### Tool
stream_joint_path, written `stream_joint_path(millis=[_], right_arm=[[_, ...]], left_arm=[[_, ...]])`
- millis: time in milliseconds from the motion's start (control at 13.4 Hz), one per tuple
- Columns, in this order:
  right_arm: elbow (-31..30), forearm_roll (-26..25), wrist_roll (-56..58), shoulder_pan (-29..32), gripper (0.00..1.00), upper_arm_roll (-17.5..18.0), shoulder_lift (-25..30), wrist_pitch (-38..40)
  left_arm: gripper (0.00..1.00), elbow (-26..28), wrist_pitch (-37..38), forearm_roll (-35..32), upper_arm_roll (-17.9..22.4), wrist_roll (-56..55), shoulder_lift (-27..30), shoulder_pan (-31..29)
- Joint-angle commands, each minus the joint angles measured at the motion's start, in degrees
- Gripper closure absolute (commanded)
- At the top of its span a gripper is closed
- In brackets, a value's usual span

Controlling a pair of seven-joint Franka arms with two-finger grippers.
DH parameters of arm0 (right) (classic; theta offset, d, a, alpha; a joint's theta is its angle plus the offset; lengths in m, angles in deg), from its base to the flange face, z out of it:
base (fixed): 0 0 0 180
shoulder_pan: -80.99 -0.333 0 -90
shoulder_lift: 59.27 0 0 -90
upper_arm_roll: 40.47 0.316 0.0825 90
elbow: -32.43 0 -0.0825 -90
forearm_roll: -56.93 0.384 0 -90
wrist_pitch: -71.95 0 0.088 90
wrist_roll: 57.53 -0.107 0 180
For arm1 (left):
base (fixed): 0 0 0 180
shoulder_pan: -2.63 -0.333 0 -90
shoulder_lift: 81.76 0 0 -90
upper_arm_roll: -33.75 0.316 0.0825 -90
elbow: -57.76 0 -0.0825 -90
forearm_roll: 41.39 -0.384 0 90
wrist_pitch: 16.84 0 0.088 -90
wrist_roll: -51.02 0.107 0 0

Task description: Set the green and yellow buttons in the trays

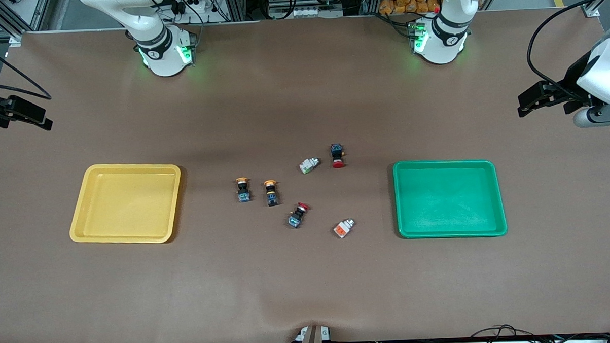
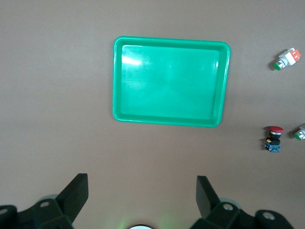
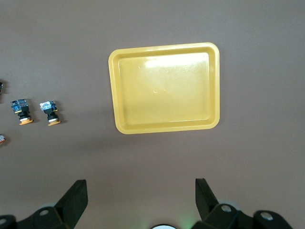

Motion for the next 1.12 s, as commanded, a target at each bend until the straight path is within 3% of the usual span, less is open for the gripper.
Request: stream_joint_path(millis=[0,749,1048], right_arm=[[1.5,0.7,0.2,0.2,0.00,0.1,-0.7,0.5],[1.5,0.5,0.3,0.0,0.00,0.1,-1.5,-0.2],[1.5,0.6,0.3,0.1,0.00,0.0,-1.6,-0.2]], left_arm=[[0.00,-1.3,1.6,0.1,-0.1,0.8,-0.1,-0.3],[0.00,-1.0,2.8,0.1,0.1,0.0,-0.4,-0.4],[0.00,-1.2,1.9,0.2,-0.1,-0.5,-5.6,0.4]])
